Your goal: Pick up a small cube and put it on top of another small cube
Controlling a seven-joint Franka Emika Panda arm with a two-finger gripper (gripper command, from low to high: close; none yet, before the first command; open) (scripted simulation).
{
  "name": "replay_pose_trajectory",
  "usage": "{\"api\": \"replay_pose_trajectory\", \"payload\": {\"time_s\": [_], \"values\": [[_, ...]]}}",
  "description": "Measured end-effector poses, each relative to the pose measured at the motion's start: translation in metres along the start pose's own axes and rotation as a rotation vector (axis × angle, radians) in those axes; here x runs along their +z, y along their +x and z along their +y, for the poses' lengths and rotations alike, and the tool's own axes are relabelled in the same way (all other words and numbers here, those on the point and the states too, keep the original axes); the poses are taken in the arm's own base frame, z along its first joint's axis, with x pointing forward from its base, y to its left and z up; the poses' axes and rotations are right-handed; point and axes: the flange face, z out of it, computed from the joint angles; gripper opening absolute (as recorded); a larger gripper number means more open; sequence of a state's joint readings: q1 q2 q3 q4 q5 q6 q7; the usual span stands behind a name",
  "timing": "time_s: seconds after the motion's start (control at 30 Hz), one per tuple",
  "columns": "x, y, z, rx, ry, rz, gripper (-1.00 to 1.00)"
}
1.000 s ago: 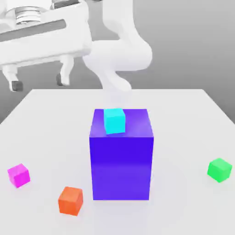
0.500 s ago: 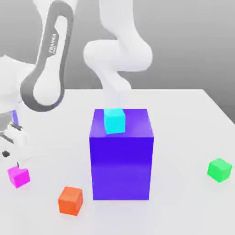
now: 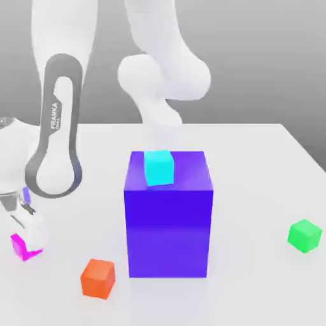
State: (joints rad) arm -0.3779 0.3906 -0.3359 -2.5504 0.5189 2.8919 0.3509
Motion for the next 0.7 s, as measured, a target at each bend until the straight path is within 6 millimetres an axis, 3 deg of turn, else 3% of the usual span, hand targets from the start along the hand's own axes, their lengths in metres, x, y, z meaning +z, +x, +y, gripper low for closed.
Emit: {"api": "replay_pose_trajectory", "payload": {"time_s": [0.23,0.33,0.47,0.7], "values": [[-0.053,0.000,-0.001,0.000,0.003,-0.001,-1.00],[-0.064,-0.009,-0.022,-0.046,0.034,0.004,-1.00],[-0.066,-0.059,-0.067,-0.229,0.047,-0.020,-1.00],[-0.073,-0.170,-0.128,-0.579,0.062,-0.053,-1.00]]}}
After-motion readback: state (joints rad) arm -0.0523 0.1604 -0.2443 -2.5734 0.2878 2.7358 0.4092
